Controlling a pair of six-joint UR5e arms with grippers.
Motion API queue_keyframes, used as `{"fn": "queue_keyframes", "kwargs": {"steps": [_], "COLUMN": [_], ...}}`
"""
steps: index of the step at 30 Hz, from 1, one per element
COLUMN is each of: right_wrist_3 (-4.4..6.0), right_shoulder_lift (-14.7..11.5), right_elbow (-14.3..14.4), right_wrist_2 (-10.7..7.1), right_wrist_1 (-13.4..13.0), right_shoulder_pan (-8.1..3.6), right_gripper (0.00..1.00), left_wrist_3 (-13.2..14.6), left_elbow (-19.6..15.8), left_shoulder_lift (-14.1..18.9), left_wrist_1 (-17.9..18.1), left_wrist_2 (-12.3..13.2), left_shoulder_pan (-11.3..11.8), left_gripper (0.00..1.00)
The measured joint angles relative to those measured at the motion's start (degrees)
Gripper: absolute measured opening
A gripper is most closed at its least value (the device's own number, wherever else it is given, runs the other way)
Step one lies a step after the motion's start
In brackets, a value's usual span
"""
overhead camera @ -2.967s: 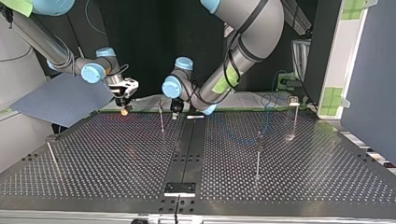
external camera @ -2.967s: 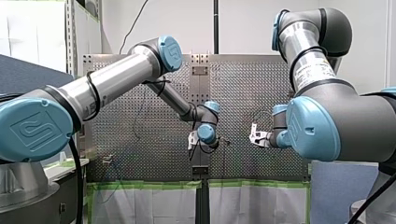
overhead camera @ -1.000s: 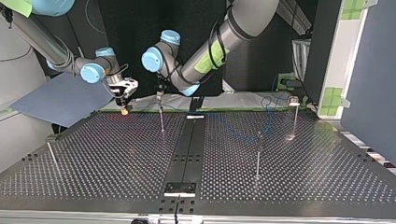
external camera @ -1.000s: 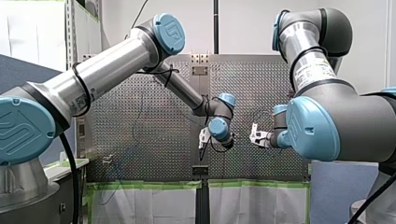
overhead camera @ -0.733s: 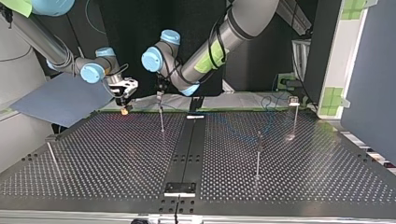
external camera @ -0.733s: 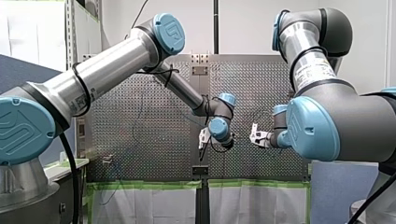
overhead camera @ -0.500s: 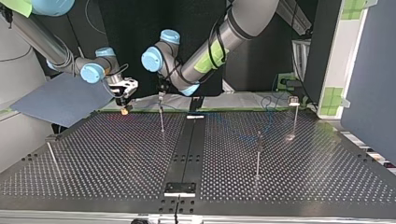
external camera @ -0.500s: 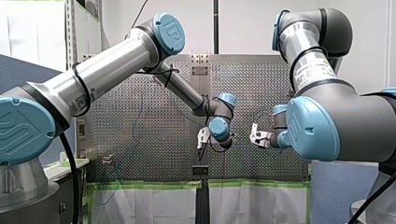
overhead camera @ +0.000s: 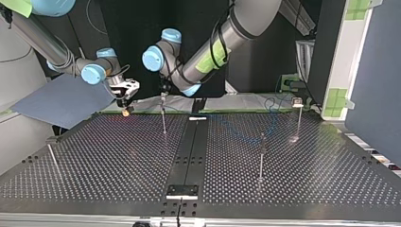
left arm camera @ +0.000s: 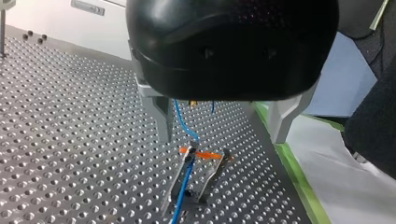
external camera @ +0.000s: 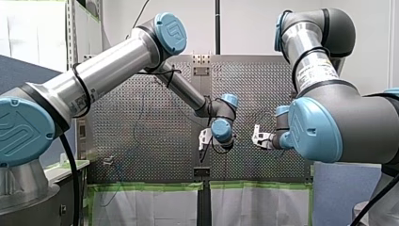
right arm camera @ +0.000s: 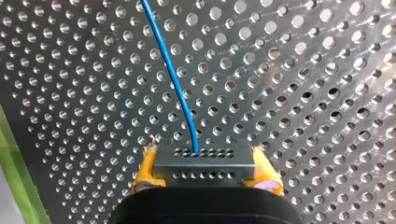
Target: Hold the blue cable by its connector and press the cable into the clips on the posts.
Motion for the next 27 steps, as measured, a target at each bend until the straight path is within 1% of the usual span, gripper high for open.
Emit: {"fn": "queue_keyframes", "kwargs": {"steps": [4,8,13,19,23,27], "right_wrist_3": [0.01,0.07,0.05,0.04,0.08,0.21], "right_shoulder_lift": [0.0,0.0,0.0,0.0,0.0,0.0], "right_elbow": [0.0,0.0,0.0,0.0,0.0,0.0], "right_wrist_2": [-0.05,-0.06,-0.06,-0.01,0.13,0.25], "right_wrist_1": [0.0,0.0,0.0,0.0,0.0,0.0], "right_shoulder_pan": [-0.02,-0.18,-0.38,-0.61,-0.88,-1.15], "right_gripper": [0.0,0.0,0.0,0.0,0.0,0.0], "left_wrist_3": [0.0,0.0,0.4,1.4,0.9,-0.6], "left_elbow": [-1.3,-3.1,-5.4,-8.7,-10.9,-13.1], "left_shoulder_lift": [0.7,2.4,4.7,8.0,10.2,12.3], "left_wrist_1": [0.7,2.3,4.6,8.0,10.2,11.5], "left_wrist_2": [-1.2,-1.0,-0.5,-1.0,-1.2,-1.3], "left_shoulder_pan": [-0.5,-0.7,-0.3,0.1,0.4,1.0], "left_gripper": [1.0,1.0,1.0,1.0,1.0,1.0]}}
